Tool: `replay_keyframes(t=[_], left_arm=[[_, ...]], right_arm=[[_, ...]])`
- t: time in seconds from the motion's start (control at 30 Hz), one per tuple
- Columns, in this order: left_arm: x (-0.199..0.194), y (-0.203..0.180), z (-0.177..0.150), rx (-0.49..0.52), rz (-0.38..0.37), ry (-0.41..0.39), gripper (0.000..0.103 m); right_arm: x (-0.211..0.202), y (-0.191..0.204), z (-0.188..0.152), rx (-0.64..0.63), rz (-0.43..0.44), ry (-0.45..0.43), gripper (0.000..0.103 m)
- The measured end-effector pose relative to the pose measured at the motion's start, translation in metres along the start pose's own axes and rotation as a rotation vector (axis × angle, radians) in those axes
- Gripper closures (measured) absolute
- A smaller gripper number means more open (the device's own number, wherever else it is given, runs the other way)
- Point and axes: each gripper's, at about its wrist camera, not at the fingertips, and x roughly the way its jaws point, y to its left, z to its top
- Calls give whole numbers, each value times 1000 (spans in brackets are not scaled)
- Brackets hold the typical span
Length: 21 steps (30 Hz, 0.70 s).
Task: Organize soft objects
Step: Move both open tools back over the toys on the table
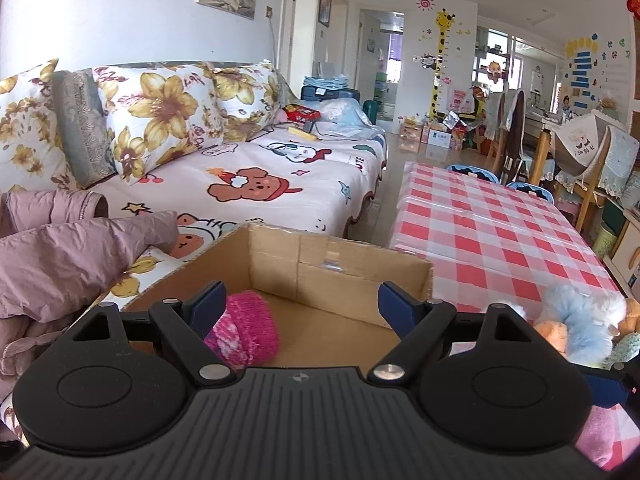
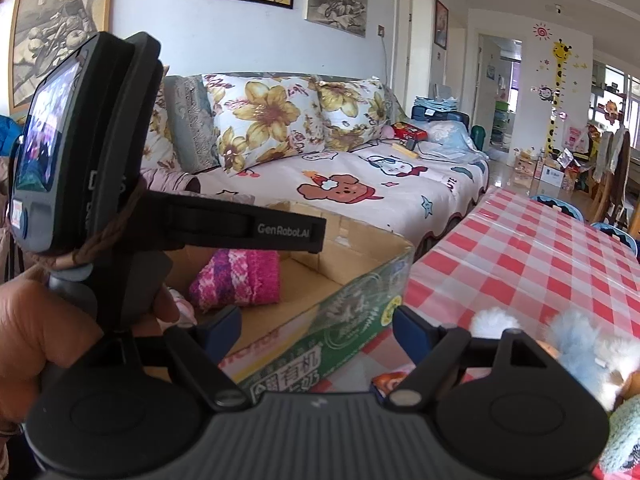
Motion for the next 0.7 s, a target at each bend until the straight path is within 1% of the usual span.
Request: replay_keyframes(t=[0.27, 0.7], left_arm=[[6, -3, 1, 34, -31, 5, 0], [9, -9, -3, 100, -61, 5, 0]], right_arm=[[-9, -18, -9, 22, -24, -1, 20], [-28, -48, -20, 79, -63, -14, 20]])
